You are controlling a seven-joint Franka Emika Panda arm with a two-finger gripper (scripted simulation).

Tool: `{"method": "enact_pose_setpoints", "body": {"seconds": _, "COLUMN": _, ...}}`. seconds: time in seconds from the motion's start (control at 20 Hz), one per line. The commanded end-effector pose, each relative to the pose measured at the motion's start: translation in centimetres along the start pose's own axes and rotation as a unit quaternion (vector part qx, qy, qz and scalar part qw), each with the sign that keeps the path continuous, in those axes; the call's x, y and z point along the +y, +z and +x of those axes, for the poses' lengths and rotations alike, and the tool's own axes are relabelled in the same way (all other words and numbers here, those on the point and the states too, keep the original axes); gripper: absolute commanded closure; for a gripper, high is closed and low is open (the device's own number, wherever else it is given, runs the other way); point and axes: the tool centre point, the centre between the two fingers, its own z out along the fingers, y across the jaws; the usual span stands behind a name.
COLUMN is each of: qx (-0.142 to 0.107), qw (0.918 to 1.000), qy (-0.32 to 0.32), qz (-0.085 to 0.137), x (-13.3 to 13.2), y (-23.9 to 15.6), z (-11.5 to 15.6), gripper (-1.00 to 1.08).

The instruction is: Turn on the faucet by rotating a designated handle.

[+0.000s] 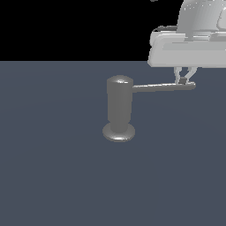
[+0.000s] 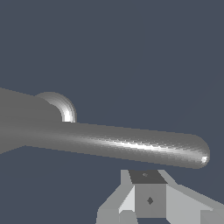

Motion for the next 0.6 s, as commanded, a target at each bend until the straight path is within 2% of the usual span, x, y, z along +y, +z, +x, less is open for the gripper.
{"method": "enact_pose_setpoints", "body": {"seconds": 0.0, "qx": -0.001, "qw": 1.0000, "qy": 0.000, "qz": -0.001, "x": 0.0, "y": 0.3, "z": 0.9, "gripper": 1.08}}
{"method": "enact_pose_setpoints", "body": {"seconds": 0.55, "qx": -0.005, "qw": 1.0000, "qy": 0.005, "qz": -0.001, "x": -0.1, "y": 0.8, "z": 4.3, "gripper": 1.08}}
